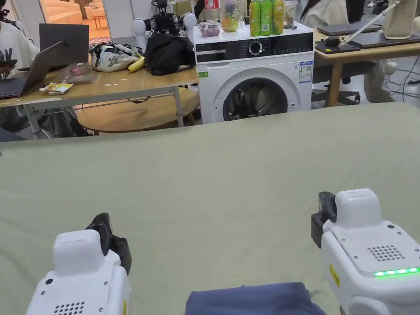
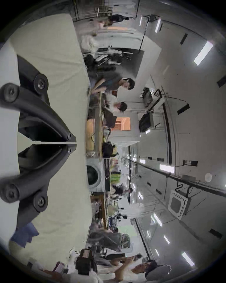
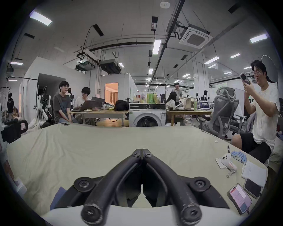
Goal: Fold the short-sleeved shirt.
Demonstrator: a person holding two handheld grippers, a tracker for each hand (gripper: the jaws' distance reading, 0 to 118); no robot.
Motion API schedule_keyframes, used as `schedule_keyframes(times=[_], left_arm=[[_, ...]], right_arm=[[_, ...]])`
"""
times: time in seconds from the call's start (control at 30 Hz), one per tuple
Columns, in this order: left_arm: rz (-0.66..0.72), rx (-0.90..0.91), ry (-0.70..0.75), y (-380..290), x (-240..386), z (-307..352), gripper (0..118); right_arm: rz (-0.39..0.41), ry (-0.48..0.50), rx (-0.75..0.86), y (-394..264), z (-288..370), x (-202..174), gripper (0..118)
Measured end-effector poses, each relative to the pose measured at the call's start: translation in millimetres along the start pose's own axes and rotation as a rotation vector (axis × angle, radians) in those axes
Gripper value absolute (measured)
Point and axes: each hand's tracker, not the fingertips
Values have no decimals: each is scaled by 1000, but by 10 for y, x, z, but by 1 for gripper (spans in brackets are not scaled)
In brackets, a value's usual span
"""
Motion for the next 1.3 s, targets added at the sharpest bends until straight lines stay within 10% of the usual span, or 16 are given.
schedule_keyframes(times=[0.57,0.9,1.03,1.3], left_arm=[[82,-257,-156,-230,-187,5,0],[350,-716,-461,-577,-447,-249,2],[638,-873,-591,-804,-656,-446,64],[884,-1023,-831,-1194,-686,-700,69]], right_arm=[[52,148,-660,-972,-80,-299,0],[25,151,-691,-927,-156,-260,0],[24,163,-693,-929,-160,-235,0],[11,171,-696,-930,-164,-212,0]])
